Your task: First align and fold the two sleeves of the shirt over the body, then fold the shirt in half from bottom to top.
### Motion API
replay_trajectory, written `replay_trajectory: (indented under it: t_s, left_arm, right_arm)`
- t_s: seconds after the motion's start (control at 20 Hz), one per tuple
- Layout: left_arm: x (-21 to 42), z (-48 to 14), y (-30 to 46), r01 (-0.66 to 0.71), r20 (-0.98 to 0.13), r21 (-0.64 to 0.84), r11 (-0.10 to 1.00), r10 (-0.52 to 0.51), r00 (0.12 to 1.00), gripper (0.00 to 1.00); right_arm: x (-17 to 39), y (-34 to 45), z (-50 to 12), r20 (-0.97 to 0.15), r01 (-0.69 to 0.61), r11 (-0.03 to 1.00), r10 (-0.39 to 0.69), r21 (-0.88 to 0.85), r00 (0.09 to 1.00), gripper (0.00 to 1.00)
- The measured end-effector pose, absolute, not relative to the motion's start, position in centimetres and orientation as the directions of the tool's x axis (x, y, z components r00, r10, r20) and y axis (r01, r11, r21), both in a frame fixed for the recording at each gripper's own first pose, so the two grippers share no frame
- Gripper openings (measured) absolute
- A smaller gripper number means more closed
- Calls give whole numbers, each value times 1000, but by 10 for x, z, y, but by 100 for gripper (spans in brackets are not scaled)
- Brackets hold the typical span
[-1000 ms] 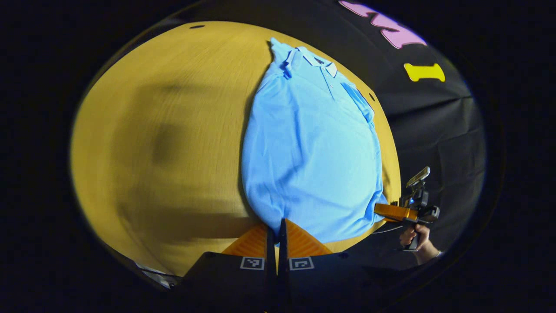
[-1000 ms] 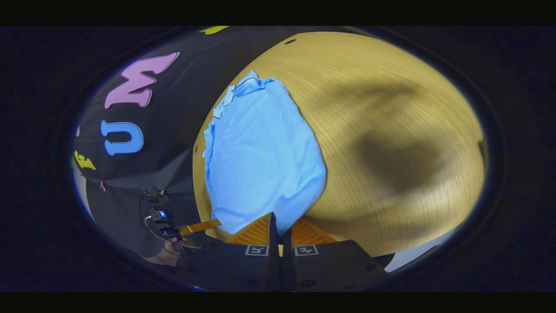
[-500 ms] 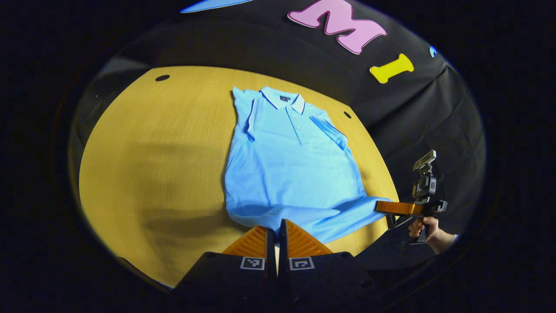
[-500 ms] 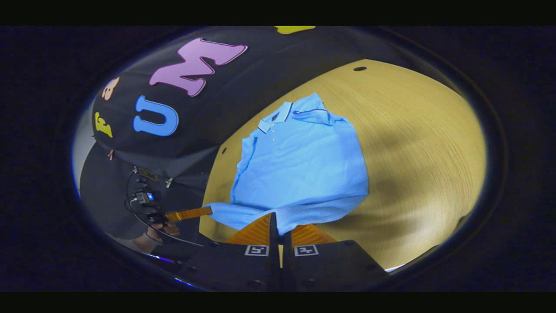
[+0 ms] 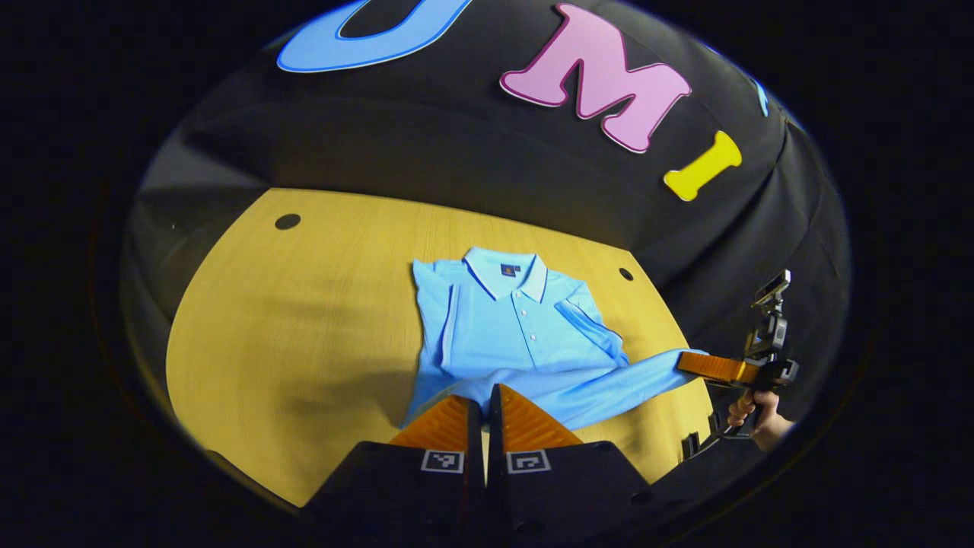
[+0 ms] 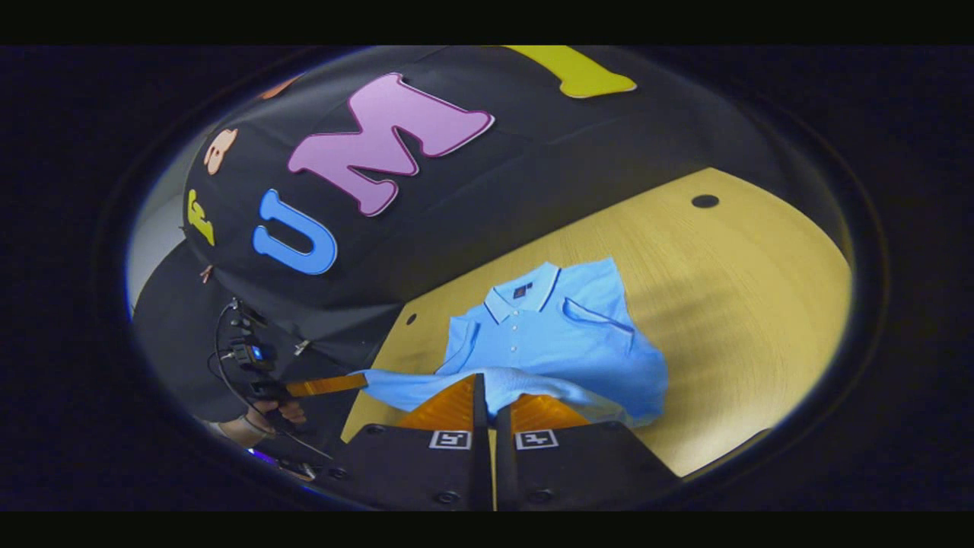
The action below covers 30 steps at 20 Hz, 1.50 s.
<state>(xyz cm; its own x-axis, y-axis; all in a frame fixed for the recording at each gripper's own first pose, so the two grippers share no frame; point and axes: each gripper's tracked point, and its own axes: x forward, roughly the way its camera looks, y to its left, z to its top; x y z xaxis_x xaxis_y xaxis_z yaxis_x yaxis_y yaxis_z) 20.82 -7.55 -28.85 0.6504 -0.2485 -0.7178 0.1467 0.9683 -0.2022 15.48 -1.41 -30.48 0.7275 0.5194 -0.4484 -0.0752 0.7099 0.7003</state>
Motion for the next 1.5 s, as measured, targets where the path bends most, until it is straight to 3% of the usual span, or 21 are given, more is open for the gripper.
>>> replay_trajectory:
  t_s: [0.1, 0.15, 0.2, 0.25, 0.35, 0.4, 0.45, 0.5, 0.6, 0.85, 0.9, 0.95, 1.0, 1.05, 1.1, 1.15, 1.2, 1.25, 1.4, 1.45, 1.5]
  left_arm:
    - [239, -282, -82, 140, -698, -194, 971, -237, 676, 6]
    - [255, -281, -86, 119, -692, -215, 969, -237, 682, 6]
    - [272, -280, -89, 96, -686, -233, 968, -234, 689, 6]
    - [292, -280, -85, 75, -679, -230, 970, -215, 702, 6]
    - [332, -282, -79, 30, -662, -227, 973, -177, 729, 6]
    - [351, -284, -78, -5, -654, -258, 966, -171, 737, 6]
    - [370, -287, -75, -50, -655, -291, 955, -161, 739, 6]
    - [388, -295, -72, -84, -651, -315, 945, -151, 744, 6]
    - [417, -315, -62, -101, -664, -287, 953, -122, 738, 6]
    - [436, -376, -60, -52, -761, -82, 995, -29, 648, 6]
    - [438, -384, -64, -44, -774, -59, 997, -18, 633, 6]
    - [441, -390, -70, -35, -782, -37, 999, -7, 623, 6]
    - [443, -393, -74, -30, -787, -15, 999, 7, 617, 6]
    - [442, -393, -81, -27, -792, -4, 1000, 13, 611, 6]
    - [442, -396, -84, -34, -798, 7, 999, 26, 602, 6]
    - [440, -399, -86, -42, -804, 12, 999, 35, 594, 10]
    - [439, -403, -82, -54, -809, 22, 998, 49, 586, 15]
    - [436, -403, -83, -55, -812, 12, 998, 42, 582, 31]
    - [433, -379, -76, -53, -789, 47, 998, 69, 611, 79]
    - [431, -368, -75, -53, -778, 63, 997, 82, 623, 95]
    - [427, -357, -81, -50, -765, 74, 996, 89, 638, 95]
  right_arm:
    - [191, -15, -301, -433, -115, 715, 535, 690, 725, 6]
    - [210, -16, -302, -428, -125, 716, 537, 687, 727, 12]
    - [229, -16, -305, -423, -138, 720, 539, 680, 728, 12]
    - [248, -18, -307, -418, -151, 727, 537, 669, 733, 6]
    - [285, -22, -312, -411, -167, 734, 536, 658, 737, 6]
    - [305, -25, -319, -418, -165, 743, 528, 649, 739, 12]
    - [322, -28, -329, -428, -160, 754, 519, 638, 740, 0]
    - [338, -31, -337, -438, -154, 761, 512, 631, 739, 6]
    - [367, -33, -358, -462, -130, 776, 491, 617, 739, 6]
    - [395, -22, -420, -552, -102, 825, 458, 555, 697, 9]
    - [396, -21, -430, -570, -90, 831, 451, 549, 687, 6]
    - [395, -22, -441, -591, -78, 842, 438, 534, 678, 12]
    - [394, -25, -450, -607, -75, 851, 430, 520, 668, 0]
    - [391, -25, -454, -620, -76, 858, 425, 507, 659, 6]
    - [389, -26, -456, -629, -72, 860, 425, 506, 651, 6]
    - [388, -28, -459, -639, -57, 857, 424, 512, 642, 5]
    - [387, -32, -461, -647, -42, 854, 423, 518, 634, 15]
    - [384, -35, -460, -646, -35, 852, 422, 522, 637, 11]
    - [376, -44, -439, -629, -66, 867, 408, 493, 661, 70]
    - [374, -46, -430, -619, -83, 873, 405, 481, 673, 86]
    - [372, -48, -417, -607, -97, 878, 400, 469, 687, 87]
